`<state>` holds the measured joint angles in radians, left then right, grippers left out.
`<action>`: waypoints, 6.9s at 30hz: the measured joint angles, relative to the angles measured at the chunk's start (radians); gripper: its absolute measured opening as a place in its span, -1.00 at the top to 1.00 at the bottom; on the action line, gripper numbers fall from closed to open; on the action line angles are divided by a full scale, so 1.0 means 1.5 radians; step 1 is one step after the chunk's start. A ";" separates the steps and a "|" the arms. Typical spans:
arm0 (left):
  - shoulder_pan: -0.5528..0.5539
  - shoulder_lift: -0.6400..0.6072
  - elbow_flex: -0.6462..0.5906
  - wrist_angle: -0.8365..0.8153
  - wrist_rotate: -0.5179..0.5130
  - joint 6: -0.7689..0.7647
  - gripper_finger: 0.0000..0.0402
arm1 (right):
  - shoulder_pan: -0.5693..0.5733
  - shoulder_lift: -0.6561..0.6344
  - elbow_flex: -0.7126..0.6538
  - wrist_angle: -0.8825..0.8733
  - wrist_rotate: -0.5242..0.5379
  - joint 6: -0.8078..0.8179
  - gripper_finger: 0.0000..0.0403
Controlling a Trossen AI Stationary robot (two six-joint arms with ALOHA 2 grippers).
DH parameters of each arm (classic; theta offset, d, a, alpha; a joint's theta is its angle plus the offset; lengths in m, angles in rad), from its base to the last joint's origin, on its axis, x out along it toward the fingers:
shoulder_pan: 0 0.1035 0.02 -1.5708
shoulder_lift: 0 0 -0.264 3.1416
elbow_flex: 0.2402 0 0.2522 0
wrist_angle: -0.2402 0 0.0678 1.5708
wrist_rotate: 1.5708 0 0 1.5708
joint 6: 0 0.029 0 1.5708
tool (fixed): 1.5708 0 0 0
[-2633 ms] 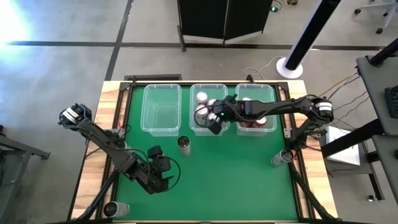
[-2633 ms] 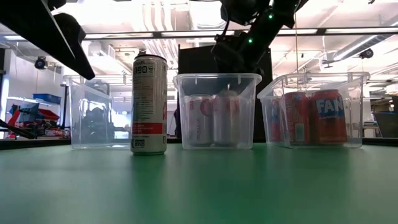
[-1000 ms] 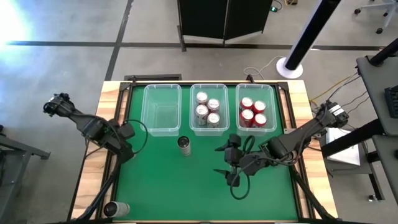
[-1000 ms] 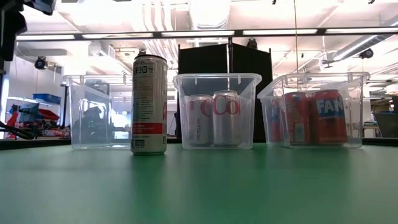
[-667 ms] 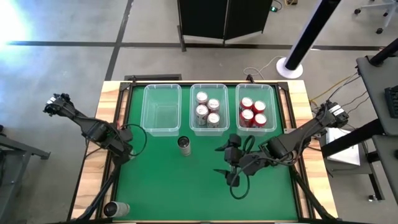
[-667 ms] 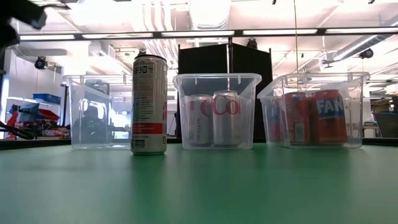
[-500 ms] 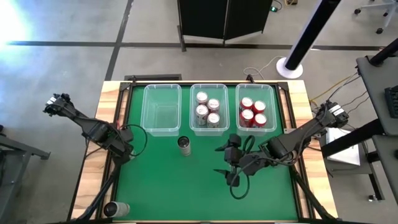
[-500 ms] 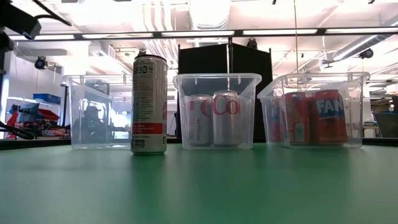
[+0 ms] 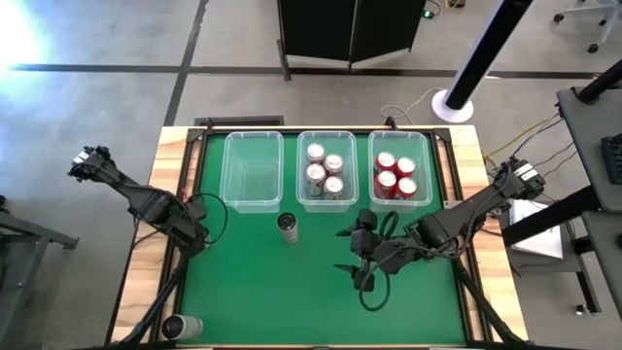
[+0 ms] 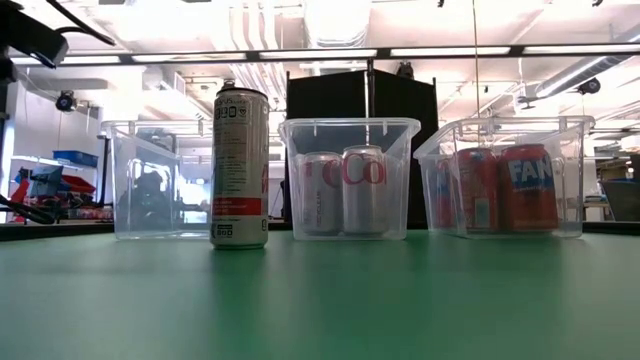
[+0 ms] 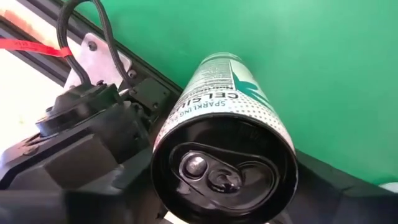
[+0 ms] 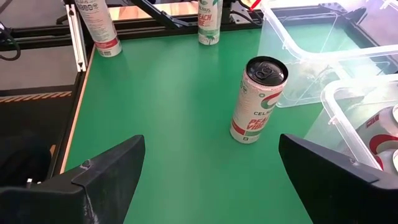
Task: Sort soda cans
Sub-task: Put the top left white soda can into the left transparent bin
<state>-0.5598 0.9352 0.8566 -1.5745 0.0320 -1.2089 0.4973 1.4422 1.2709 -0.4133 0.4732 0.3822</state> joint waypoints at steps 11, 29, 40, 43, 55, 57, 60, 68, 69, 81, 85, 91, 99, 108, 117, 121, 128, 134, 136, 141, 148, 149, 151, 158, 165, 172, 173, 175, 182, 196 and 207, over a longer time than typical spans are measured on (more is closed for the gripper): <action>0.000 0.033 0.109 0.016 0.016 -0.008 -0.14 | 0.001 0.000 0.000 0.000 0.000 0.000 -0.81; 0.095 0.099 0.482 0.000 -0.480 0.218 -0.14 | 0.028 0.000 -0.041 0.003 0.000 0.047 -0.81; 0.452 0.162 0.483 0.059 -0.312 0.500 -0.14 | 0.027 0.000 -0.044 0.005 0.001 0.037 -0.81; 0.544 0.201 0.483 0.057 -0.259 0.578 -0.14 | 0.027 0.000 -0.051 0.005 0.000 0.044 -0.81; 0.706 0.349 0.483 0.059 -0.190 0.769 -0.14 | 0.012 -0.001 -0.094 0.005 -0.001 0.060 -0.81; 0.714 0.371 0.483 0.060 -0.189 0.786 -0.14 | 0.002 -0.001 -0.095 0.005 -0.001 0.059 -0.81; 0.724 0.396 0.483 0.061 -0.189 0.806 -0.14 | -0.010 -0.001 -0.092 0.005 -0.001 0.059 -0.81; 0.746 0.422 0.481 0.077 -0.177 0.820 -0.14 | -0.013 -0.001 -0.091 0.005 -0.001 0.065 -0.81; 0.749 0.422 0.479 0.082 -0.168 0.820 -0.14 | -0.013 -0.001 -0.091 0.005 -0.001 0.068 -0.81; 0.755 0.422 0.388 0.157 -0.153 0.816 -0.14 | -0.013 -0.001 -0.098 0.004 -0.001 0.088 -0.81; 0.764 0.423 0.363 0.176 -0.153 0.818 -0.14 | -0.013 -0.001 -0.100 0.005 -0.001 0.087 -0.81; 0.791 0.423 0.332 0.206 -0.154 0.817 -0.14 | -0.013 -0.001 -0.100 0.005 -0.001 0.089 -0.81; 0.799 0.423 0.327 0.213 -0.154 0.815 -0.14 | -0.013 -0.001 -0.100 0.005 -0.001 0.093 -0.81; 0.799 0.423 0.326 0.218 -0.154 0.808 -0.38 | -0.013 -0.001 -0.100 0.008 -0.001 0.096 -0.81; 0.799 0.423 0.326 0.218 -0.155 0.805 -0.37 | -0.013 -0.001 -0.101 0.064 0.000 0.066 -0.81; 0.799 0.423 0.326 0.218 -0.155 0.804 -0.41 | -0.014 -0.001 -0.101 0.075 0.000 0.059 -0.81; 0.799 0.415 0.342 0.206 -0.155 0.814 -0.51 | -0.018 -0.001 -0.101 0.075 0.000 0.053 -0.81; 0.797 0.413 0.427 0.152 -0.151 0.808 -0.51 | -0.024 -0.001 -0.101 0.075 0.000 0.047 -0.81; 0.792 0.409 0.466 0.143 -0.137 0.803 -0.51 | -0.027 -0.001 -0.101 0.075 0.000 0.047 -0.81; 0.736 0.377 0.539 0.149 -0.026 0.766 -0.52 | -0.027 -0.001 -0.106 0.075 0.000 0.041 -0.81; 0.483 0.308 0.530 0.177 -0.071 0.736 -0.52 | -0.026 -0.001 -0.134 0.075 0.000 0.033 -0.81; 0.441 0.302 0.524 0.192 -0.090 0.731 -0.52 | -0.026 -0.001 -0.137 0.078 0.000 0.033 -0.81; 0.361 0.293 0.506 0.228 -0.132 0.728 -0.52 | -0.026 -0.001 -0.140 0.081 0.000 0.030 -0.81; 0.229 0.306 0.417 0.353 -0.169 0.707 -0.52 | -0.026 -0.001 -0.142 0.113 -0.001 0.009 -0.81; 0.253 0.352 0.353 0.392 -0.169 0.731 -0.52 | -0.026 -0.001 -0.142 0.112 -0.001 0.007 -0.81; 0.262 0.406 0.358 0.399 -0.137 0.748 -0.52 | -0.026 -0.001 -0.143 0.110 -0.001 0.005 -0.81; 0.264 0.411 0.360 0.399 -0.131 0.748 -0.52 | -0.026 -0.001 -0.143 0.110 -0.001 0.005 -0.81; 0.268 0.420 0.361 0.396 -0.131 0.746 -0.52 | -0.026 -0.001 -0.143 0.109 -0.001 0.004 -0.81; 0.294 0.450 0.360 0.399 -0.098 0.746 -0.60 | -0.026 -0.001 -0.145 0.110 -0.002 0.008 -0.81; 0.295 0.516 0.360 0.397 -0.090 0.753 -0.51 | -0.026 -0.001 -0.163 0.110 -0.004 0.013 -0.81; 0.285 0.498 0.401 0.349 -0.079 0.769 -0.17 | -0.026 -0.001 -0.163 0.158 -0.034 0.007 -0.81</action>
<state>-0.1321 1.6828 1.4582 -1.0517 -0.0872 -0.0560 0.4580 1.4414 1.0260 -0.1760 0.4223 0.3927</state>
